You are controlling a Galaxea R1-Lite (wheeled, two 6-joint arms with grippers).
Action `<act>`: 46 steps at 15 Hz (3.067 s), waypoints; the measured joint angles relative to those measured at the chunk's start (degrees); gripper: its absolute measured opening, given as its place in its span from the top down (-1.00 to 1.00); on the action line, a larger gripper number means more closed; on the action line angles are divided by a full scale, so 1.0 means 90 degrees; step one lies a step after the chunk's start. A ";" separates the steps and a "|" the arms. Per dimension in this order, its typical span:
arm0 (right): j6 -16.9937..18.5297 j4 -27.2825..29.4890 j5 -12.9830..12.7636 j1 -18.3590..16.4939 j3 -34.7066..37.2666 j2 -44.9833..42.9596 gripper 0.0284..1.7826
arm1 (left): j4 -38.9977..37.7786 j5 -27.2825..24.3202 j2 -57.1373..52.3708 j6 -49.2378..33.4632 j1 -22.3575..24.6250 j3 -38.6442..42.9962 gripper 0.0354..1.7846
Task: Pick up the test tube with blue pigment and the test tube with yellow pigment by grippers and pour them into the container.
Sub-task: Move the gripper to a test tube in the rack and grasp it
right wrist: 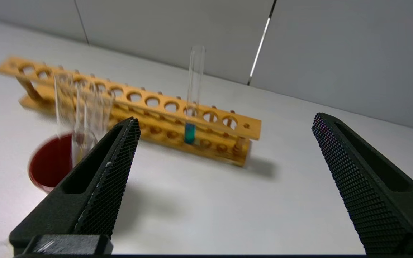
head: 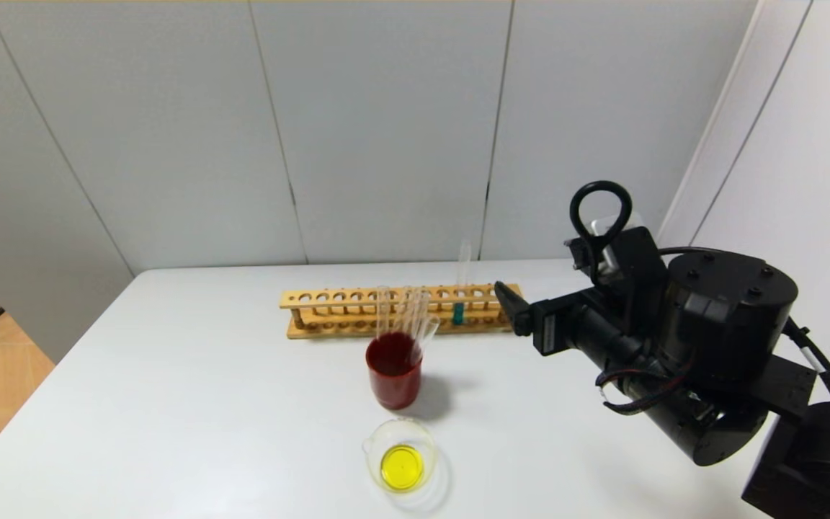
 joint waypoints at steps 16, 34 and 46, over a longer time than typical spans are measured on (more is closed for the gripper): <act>0.0577 -0.1650 0.0030 -0.0653 -0.1403 0.2895 -0.96 | 0.0000 0.0000 0.0000 -0.0005 0.0000 0.0000 -0.96; 0.0484 -0.1510 0.0566 -0.0799 -0.3118 0.4183 -0.96 | 0.0000 0.0000 0.0000 -0.0003 0.0000 0.0000 -0.96; 0.0486 -0.1178 0.0750 -0.0918 -0.3614 0.4410 -0.53 | -0.0003 0.0003 0.0000 -0.0005 -0.0003 0.0000 -0.96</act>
